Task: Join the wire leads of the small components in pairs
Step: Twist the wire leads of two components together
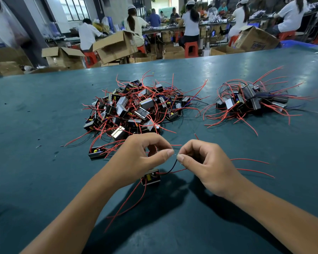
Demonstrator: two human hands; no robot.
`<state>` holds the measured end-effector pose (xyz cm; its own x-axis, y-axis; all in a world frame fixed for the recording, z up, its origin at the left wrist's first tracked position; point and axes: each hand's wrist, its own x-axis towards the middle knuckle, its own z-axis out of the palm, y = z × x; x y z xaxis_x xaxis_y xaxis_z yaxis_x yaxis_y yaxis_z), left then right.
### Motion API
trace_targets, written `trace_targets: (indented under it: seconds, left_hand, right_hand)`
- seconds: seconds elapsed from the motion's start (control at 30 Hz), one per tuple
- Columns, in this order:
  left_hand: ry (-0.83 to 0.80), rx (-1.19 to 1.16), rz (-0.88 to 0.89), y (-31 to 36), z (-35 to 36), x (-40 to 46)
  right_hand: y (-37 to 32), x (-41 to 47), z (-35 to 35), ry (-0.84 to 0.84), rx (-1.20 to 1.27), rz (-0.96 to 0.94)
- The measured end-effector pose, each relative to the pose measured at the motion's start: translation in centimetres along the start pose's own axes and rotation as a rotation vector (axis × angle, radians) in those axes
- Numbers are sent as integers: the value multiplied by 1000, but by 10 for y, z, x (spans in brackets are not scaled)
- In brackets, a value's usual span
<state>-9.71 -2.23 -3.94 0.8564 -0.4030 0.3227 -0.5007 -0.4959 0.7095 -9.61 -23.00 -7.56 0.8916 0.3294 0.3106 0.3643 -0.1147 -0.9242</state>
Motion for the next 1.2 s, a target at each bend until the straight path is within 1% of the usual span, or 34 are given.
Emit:
trace_targets:
  seconds: [0.13,0.3,0.53,0.7,0.8,0.93,1.03,1.1,1.2]
  left_hand:
    - [-103,34,-17,-1,7,-1]
    - [-122,-49,-82,-3,6,0]
    - [-168,-21,-92,-4,-1,-1]
    - [-90,-1,-138,-12,-5,2]
    - [-129,22,-131,-14,-1,2]
    - [-147,63,-114,-16,7,3]
    - [-186,82,-100,-16,5,2]
    - [-236,132,-95,-17,1,2]
    - [-278,196,-129,-23,-3,1]
  right_hand:
    - [0,1,-1,9,8,-11]
    - [1,2,-2,-12,19,3]
    - [2,3,-6,-21,-23,2]
    - [-3,2,-13,-9,-93,13]
    - [-4,0,-12,16,-217,-37]
    - [-10,-2,-14,84,-394,-203]
    - [-13,-1,-17,186,-446,-286]
    - [-13,1,-21,267,-446,-310]
    - [-11,4,-27,359,-387,-271]
